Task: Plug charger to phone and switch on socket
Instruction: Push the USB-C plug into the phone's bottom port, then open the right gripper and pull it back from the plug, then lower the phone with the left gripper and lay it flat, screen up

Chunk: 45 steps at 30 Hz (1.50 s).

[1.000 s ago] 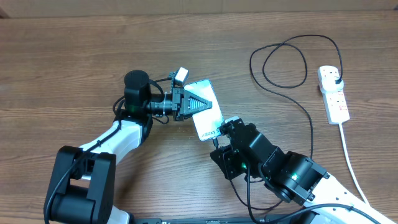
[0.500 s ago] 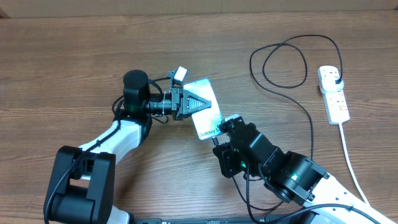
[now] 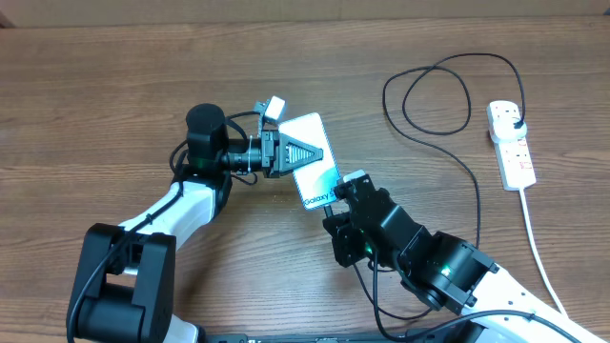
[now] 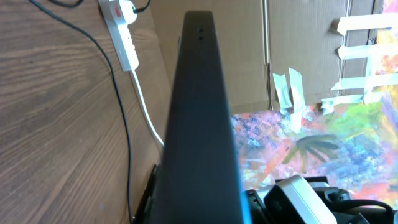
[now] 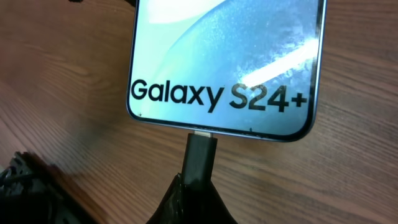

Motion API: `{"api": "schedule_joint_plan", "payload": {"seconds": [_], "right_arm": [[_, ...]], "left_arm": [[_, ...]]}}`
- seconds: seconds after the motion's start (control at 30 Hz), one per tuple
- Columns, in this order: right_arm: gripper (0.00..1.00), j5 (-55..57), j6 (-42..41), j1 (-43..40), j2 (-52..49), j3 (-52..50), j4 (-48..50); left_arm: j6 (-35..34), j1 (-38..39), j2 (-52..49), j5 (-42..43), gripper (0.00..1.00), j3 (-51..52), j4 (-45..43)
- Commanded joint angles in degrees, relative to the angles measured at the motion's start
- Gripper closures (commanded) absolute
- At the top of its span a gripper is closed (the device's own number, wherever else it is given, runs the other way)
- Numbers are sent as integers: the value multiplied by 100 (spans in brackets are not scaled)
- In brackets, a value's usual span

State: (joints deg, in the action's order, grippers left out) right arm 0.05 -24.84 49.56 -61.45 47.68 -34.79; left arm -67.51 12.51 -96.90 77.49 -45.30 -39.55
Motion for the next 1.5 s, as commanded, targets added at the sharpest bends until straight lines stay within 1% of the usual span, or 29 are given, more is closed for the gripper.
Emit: {"api": "schedule_joint_plan", "payload": {"seconds": [0.0, 0.1, 0.2, 0.23, 0.3, 0.4, 0.43, 0.53, 0.57, 0.63, 0.67, 0.73, 0.77, 0.8, 0.9, 1.07, 1.17, 1.23, 1.27, 1.37, 1.43, 1.47], "right_arm": [[96, 437, 22, -39, 13, 188, 793], [96, 439, 24, -39, 13, 188, 894], [96, 442, 22, -39, 13, 188, 693], [94, 439, 22, -39, 13, 188, 608], [85, 437, 22, -39, 15, 188, 448], [76, 437, 22, -39, 66, 190, 269], [71, 437, 22, -39, 111, 195, 199], [63, 435, 22, -39, 267, 227, 20], [55, 437, 20, -39, 407, 295, -157], [45, 437, 22, -39, 605, 389, -369], [39, 442, 22, -46, 702, 431, -472], [20, 446, 22, -57, 964, 535, -713], [4, 479, 22, -57, 1102, 577, -813], [0, 535, 22, -57, 1279, 621, -927], [0, 780, 20, -57, 1849, 651, -1222], [0, 1207, 17, -57, 2627, 651, -1665], [0, 1377, -15, -57, 2916, 651, -1860], [0, 1495, -136, -57, 3018, 651, -1996], [0, 1495, -140, -57, 3025, 651, -2031], [0, 1495, -289, -57, 3027, 651, -2103], [0, 1497, -374, -57, 3027, 651, -2131], [0, 1495, -372, -57, 3027, 649, -2133]], "left_arm": [[232, 479, 4, 697, 96, 55, 7], [236, 516, 4, 699, 96, 55, 7], [243, 516, 4, 699, 96, 55, 9], [278, 514, 4, 695, 96, 55, 7], [389, 514, 4, 654, 96, 57, 9], [553, 514, 4, 579, 96, 57, 11], [586, 514, 4, 525, 96, 57, 13], [588, 514, 4, 315, 96, 57, 35], [629, 514, 4, 114, 96, 57, 37], [627, 516, 4, -151, 96, 57, 55], [625, 516, 4, -286, 96, 57, 92], [623, 516, 4, -610, 96, 57, 289], [621, 518, 4, -791, 96, 57, 457], [601, 520, 4, -975, 96, 57, 660], [334, 603, 4, -1617, 96, 57, 1193], [-240, 988, 4, -2503, 96, 0, 1051], [-249, 1235, 4, -2824, 96, -232, 1082], [2, 1364, 4, -2949, 96, -575, 1384], [190, 1390, 4, -3001, 96, -782, 1703], [1102, 1390, 4, -3298, 96, -1502, 3165], [1849, 1338, -4, -3648, 96, -2092, 4481], [2223, 1305, -13, -3757, 96, -2343, 4999]]}}
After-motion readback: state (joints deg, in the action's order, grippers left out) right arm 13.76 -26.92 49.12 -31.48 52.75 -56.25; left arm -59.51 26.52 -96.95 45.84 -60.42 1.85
